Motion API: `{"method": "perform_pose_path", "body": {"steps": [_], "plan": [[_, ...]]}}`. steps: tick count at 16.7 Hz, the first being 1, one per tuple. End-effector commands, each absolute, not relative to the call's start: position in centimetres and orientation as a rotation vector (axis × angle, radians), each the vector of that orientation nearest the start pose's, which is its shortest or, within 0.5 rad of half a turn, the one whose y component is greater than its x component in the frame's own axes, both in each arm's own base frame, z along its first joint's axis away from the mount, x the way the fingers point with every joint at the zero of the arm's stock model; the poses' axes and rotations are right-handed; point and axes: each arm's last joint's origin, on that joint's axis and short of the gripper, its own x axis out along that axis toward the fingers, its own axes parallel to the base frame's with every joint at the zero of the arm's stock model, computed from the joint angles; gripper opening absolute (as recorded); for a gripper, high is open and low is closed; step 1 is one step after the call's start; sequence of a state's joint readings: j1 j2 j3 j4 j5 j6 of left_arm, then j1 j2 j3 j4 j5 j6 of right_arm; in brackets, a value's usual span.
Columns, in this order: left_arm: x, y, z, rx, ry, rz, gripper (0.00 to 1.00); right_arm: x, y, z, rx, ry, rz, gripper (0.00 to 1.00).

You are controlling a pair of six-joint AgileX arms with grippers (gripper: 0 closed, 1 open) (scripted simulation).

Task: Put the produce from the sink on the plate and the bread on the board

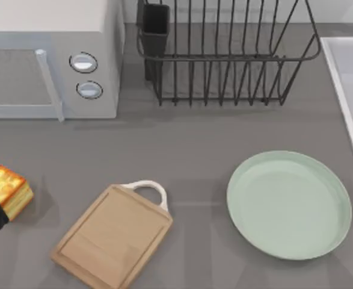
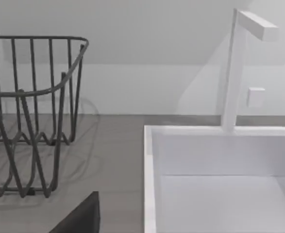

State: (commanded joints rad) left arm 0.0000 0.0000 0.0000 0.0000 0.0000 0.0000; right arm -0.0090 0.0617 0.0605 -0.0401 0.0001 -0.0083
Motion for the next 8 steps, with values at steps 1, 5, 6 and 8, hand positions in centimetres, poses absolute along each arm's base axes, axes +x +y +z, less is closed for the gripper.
{"method": "perform_pose_path", "body": {"steps": [1,5,6,8], "plan": [[10.6,-0.1,16.0,0.0,0.0,0.0,1.0,10.7,-0.3,18.0,-0.014,0.069,-0.014,1.0],[10.6,-0.1,16.0,0.0,0.0,0.0,1.0,12.3,-0.7,22.2,-0.04,0.255,-0.043,1.0],[10.6,-0.1,16.0,0.0,0.0,0.0,1.0,13.1,-0.8,23.4,-0.047,0.317,-0.05,1.0],[10.6,-0.1,16.0,0.0,0.0,0.0,1.0,15.5,-1.3,25.6,-0.059,0.458,-0.063,1.0]]}}
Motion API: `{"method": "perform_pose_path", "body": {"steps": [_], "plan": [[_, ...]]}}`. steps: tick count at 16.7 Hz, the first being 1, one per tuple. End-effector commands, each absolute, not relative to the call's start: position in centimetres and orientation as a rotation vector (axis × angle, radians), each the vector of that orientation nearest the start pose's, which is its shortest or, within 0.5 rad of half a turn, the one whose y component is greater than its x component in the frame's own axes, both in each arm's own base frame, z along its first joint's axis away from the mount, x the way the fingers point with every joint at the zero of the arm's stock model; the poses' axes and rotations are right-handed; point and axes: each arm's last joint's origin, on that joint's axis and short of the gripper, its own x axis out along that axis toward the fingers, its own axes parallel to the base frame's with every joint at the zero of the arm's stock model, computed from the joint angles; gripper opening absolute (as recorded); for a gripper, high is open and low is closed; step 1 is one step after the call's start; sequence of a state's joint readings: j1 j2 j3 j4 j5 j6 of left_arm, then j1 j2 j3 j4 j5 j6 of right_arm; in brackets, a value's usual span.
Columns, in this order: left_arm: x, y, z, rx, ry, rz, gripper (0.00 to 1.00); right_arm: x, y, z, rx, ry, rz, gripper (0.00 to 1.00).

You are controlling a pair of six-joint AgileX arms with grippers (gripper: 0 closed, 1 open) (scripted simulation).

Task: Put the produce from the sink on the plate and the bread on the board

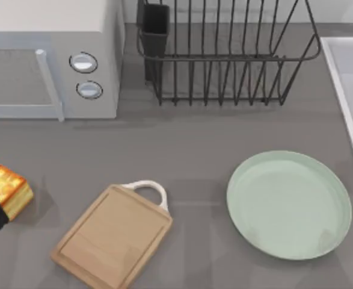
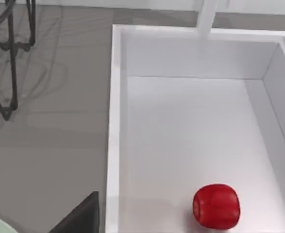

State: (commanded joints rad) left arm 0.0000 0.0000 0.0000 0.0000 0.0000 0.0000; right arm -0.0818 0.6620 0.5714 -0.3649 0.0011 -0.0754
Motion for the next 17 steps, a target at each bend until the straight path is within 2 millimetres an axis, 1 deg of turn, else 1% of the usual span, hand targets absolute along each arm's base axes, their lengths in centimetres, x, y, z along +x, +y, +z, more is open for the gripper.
{"method": "perform_pose_path", "body": {"steps": [2,3,5,6,7,9,11,12,14,17], "plan": [[10.6,-0.1,16.0,0.0,0.0,0.0,1.0,18.9,-2.0,27.3,-0.067,0.613,-0.072,1.0],[10.6,-0.1,16.0,0.0,0.0,0.0,1.0,20.8,-2.4,27.8,-0.069,0.694,-0.075,1.0],[10.6,-0.1,16.0,0.0,0.0,0.0,1.0,25.0,-3.5,28.1,-0.069,0.857,-0.076,1.0],[10.6,-0.1,16.0,0.0,0.0,0.0,1.0,27.2,-4.1,27.8,-0.066,0.938,-0.075,1.0],[10.6,-0.1,16.0,0.0,0.0,0.0,1.0,29.4,-4.7,27.2,-0.063,1.016,-0.072,1.0],[10.6,-0.1,16.0,0.0,0.0,0.0,1.0,33.4,-6.1,25.4,-0.052,1.165,-0.063,1.0],[10.6,-0.1,16.0,0.0,0.0,0.0,1.0,36.8,-7.5,23.0,-0.037,1.298,-0.05,1.0],[10.6,-0.1,16.0,0.0,0.0,0.0,1.0,38.1,-8.1,21.7,-0.029,1.357,-0.042,1.0],[10.6,-0.1,16.0,0.0,0.0,0.0,1.0,40.2,-9.2,19.2,-0.014,1.455,-0.028,1.0],[10.6,-0.1,16.0,0.0,0.0,0.0,1.0,41.9,-10.2,16.6,0.003,1.546,-0.012,1.0]]}}
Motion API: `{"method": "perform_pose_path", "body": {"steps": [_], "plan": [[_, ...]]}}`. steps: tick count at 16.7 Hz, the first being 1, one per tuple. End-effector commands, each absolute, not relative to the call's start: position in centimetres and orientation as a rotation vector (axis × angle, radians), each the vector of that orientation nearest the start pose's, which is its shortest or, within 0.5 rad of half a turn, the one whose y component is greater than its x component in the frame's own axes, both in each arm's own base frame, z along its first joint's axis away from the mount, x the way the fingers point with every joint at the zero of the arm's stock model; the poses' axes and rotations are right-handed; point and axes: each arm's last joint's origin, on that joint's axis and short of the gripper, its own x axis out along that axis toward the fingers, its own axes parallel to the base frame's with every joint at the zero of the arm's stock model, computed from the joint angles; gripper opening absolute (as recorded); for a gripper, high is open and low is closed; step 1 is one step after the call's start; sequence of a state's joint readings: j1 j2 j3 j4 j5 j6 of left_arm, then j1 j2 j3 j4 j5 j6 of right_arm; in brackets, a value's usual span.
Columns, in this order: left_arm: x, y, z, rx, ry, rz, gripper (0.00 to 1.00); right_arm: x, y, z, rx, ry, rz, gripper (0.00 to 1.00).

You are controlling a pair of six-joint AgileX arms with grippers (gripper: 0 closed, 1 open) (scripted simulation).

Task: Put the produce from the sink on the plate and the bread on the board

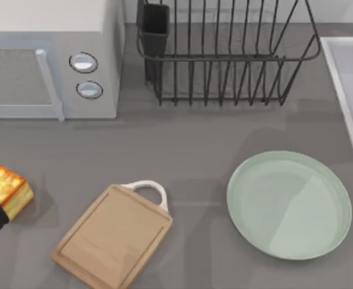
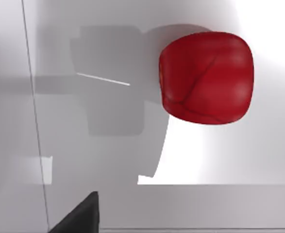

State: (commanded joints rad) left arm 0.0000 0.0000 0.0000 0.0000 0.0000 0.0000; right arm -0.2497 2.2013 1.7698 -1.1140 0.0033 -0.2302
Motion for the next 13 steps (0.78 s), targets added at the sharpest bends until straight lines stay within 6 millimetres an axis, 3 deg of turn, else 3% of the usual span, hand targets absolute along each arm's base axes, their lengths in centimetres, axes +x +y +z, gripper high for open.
{"method": "perform_pose_path", "body": {"steps": [9,13], "plan": [[10.6,-0.1,16.0,0.0,0.0,0.0,1.0,42.5,-10.3,15.4,0.004,1.57,-0.005,1.0],[10.6,-0.1,16.0,0.0,0.0,0.0,1.0,43.0,-10.5,11.4,0.004,1.568,-0.006,1.0]]}}
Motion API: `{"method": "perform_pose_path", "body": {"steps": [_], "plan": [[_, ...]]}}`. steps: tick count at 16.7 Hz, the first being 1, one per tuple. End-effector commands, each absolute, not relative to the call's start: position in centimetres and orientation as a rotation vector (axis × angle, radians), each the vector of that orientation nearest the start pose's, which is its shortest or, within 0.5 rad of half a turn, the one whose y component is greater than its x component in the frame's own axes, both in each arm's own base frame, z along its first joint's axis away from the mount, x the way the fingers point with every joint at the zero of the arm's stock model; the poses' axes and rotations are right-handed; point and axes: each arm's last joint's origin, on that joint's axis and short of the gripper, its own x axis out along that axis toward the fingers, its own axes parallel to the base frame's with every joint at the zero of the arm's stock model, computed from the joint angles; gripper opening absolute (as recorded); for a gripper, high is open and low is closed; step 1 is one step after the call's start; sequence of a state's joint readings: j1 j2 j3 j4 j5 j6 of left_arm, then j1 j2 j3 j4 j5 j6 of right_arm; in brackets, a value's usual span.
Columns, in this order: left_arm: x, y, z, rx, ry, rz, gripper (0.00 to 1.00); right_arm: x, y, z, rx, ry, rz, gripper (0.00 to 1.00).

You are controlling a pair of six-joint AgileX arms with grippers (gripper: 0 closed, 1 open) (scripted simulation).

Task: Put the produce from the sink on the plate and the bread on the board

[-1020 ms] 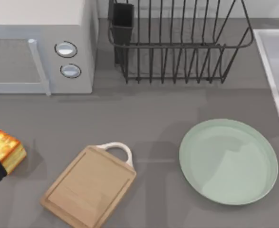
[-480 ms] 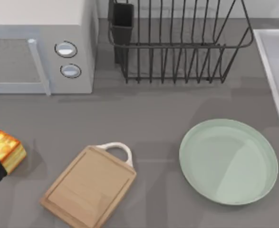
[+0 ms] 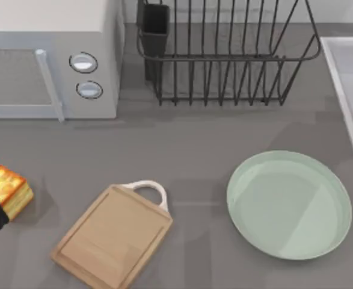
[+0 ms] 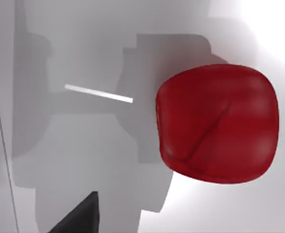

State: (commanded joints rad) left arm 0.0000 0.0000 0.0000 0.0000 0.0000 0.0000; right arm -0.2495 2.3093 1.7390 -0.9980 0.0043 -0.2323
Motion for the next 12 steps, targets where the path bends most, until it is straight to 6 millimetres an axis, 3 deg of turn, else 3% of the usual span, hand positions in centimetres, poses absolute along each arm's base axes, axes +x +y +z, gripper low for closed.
{"method": "perform_pose_path", "body": {"steps": [7,9,12], "plan": [[10.6,-0.1,16.0,0.0,0.0,0.0,1.0,42.6,-10.5,2.0,0.007,1.57,-0.008,1.0],[10.6,-0.1,16.0,0.0,0.0,0.0,1.0,42.4,-10.5,0.7,0.008,1.571,-0.008,1.0],[10.6,-0.1,16.0,0.0,0.0,0.0,1.0,42.3,-10.5,0.6,0.008,1.571,-0.008,1.0]]}}
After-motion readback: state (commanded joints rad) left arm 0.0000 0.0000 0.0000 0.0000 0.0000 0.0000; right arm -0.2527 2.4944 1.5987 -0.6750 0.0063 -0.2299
